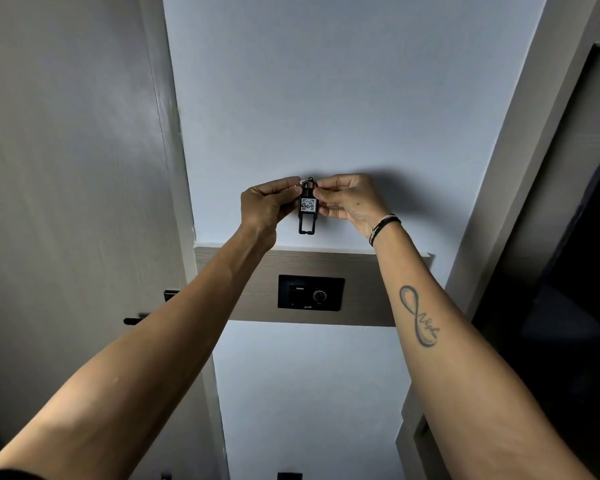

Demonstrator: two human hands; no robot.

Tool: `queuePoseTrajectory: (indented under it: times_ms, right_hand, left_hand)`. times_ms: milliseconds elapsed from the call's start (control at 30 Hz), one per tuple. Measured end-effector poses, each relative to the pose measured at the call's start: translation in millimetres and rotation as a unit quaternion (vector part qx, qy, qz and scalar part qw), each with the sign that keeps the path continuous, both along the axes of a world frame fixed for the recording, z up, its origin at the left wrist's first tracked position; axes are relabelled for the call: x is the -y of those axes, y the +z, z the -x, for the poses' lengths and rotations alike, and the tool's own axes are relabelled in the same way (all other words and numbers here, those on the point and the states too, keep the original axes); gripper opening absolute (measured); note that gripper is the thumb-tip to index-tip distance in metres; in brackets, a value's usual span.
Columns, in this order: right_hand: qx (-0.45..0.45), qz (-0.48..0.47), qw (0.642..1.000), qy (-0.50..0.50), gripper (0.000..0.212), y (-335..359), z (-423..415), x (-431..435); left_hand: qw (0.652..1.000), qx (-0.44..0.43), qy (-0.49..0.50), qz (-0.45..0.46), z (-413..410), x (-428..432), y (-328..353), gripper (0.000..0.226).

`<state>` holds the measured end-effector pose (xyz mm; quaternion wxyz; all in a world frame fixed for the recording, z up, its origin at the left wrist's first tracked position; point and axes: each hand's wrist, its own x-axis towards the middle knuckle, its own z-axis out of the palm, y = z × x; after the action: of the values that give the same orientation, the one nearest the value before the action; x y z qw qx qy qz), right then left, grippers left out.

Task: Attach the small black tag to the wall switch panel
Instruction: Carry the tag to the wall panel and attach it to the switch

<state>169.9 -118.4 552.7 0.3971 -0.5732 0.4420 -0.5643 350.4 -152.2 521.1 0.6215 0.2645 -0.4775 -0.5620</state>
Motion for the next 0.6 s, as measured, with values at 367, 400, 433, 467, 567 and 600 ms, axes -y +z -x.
queuePoseTrajectory:
  times_ms: [367,400,433,467,567,600]
  right_hand:
    - [-0.010,0.030,0.999,-0.034,0.017,-15,-2,8]
    - [-0.014,0.033,0.998,-0.042,0.017,-20,-3,9]
    - [-0.019,0.033,0.998,-0.051,0.019,-25,-5,11]
    - [-0.025,0.032,0.997,-0.060,0.021,-32,-7,13]
    - [-0.044,0.018,0.996,-0.079,0.020,-59,-14,17]
    - [-0.048,0.011,0.995,-0.083,0.018,-69,-16,18]
  left_hand:
    - [0.998,0.054,0.035,0.026,-1,9,-12,0.023]
    - [0.996,0.067,0.041,0.031,-2,10,-17,0.021]
    - [0.995,0.080,0.050,0.036,-3,10,-22,0.021]
    - [0.993,0.093,0.061,0.038,-4,11,-30,0.023]
    - [0.986,0.132,0.101,0.031,-6,11,-57,0.025]
    - [0.982,0.147,0.117,0.026,-6,11,-68,0.025]
